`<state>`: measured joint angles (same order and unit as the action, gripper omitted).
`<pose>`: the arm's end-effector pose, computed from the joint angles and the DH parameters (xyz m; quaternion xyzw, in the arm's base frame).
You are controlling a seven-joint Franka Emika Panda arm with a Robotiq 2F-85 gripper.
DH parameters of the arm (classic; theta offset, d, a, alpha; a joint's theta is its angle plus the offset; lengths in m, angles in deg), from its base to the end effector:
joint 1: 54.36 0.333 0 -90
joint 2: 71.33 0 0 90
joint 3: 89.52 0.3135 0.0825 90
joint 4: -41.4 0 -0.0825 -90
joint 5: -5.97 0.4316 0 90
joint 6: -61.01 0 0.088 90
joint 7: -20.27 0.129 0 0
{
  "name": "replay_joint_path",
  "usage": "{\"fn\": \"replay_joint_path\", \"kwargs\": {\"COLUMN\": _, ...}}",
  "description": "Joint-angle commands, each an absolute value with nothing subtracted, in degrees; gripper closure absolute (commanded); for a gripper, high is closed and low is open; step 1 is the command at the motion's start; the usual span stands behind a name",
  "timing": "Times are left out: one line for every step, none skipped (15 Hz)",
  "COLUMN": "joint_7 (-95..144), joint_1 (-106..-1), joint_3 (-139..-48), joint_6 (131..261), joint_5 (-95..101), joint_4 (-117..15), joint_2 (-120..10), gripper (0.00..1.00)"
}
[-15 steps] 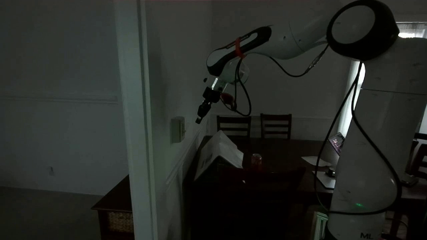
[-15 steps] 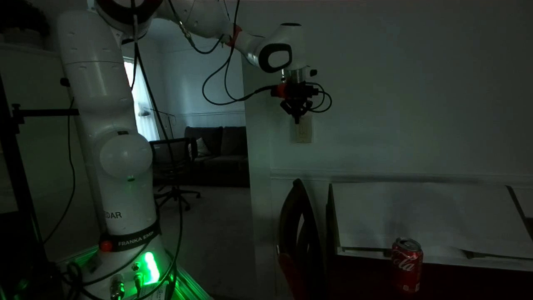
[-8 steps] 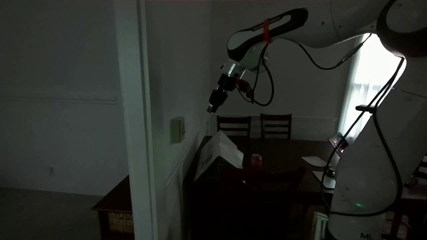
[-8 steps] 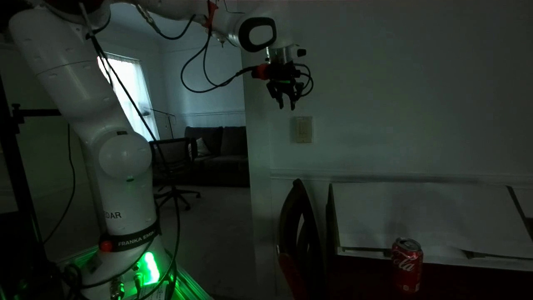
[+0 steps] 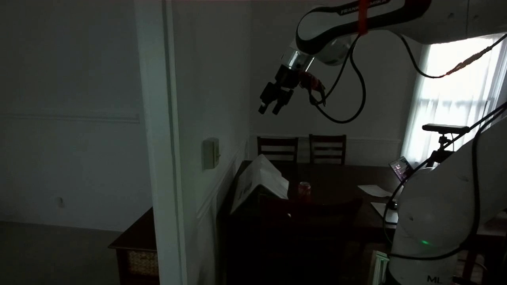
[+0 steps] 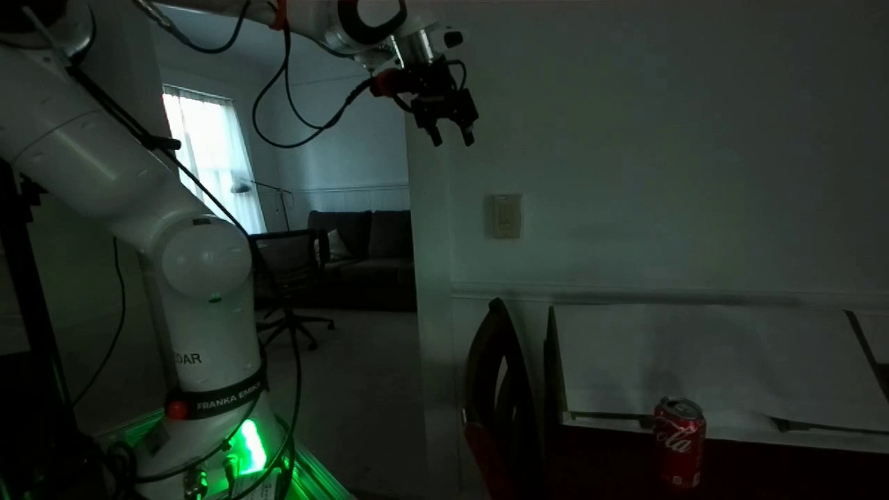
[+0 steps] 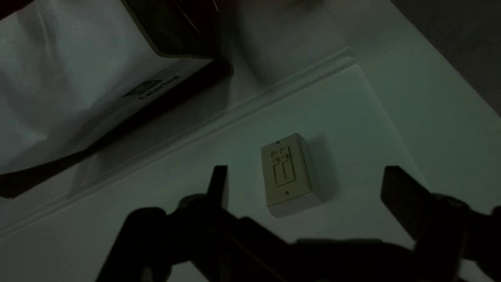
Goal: Flip the left light switch on the wall
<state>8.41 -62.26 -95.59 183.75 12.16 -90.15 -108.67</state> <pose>0.4381 -0.1105 0.6106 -0.9657 0.0324 -0.2560 0.0284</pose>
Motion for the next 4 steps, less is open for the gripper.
{"fn": "replay_joint_path", "kwargs": {"joint_7": 9.59, "joint_1": -60.71, "joint_3": -96.67, "joint_6": 183.66, "joint_5": 10.97, "joint_4": -90.45, "joint_2": -109.37, "gripper": 0.00}}
{"fn": "replay_joint_path", "kwargs": {"joint_7": 9.68, "joint_1": -60.75, "joint_3": -96.67, "joint_6": 183.66, "joint_5": 10.95, "joint_4": -90.67, "joint_2": -109.55, "gripper": 0.00}}
{"fn": "replay_joint_path", "kwargs": {"joint_7": 9.70, "joint_1": -60.81, "joint_3": -96.68, "joint_6": 183.66, "joint_5": 10.94, "joint_4": -90.78, "joint_2": -109.52, "gripper": 0.00}}
{"fn": "replay_joint_path", "kwargs": {"joint_7": 9.71, "joint_1": -60.85, "joint_3": -96.68, "joint_6": 183.67, "joint_5": 10.94, "joint_4": -90.88, "joint_2": -109.50, "gripper": 0.00}}
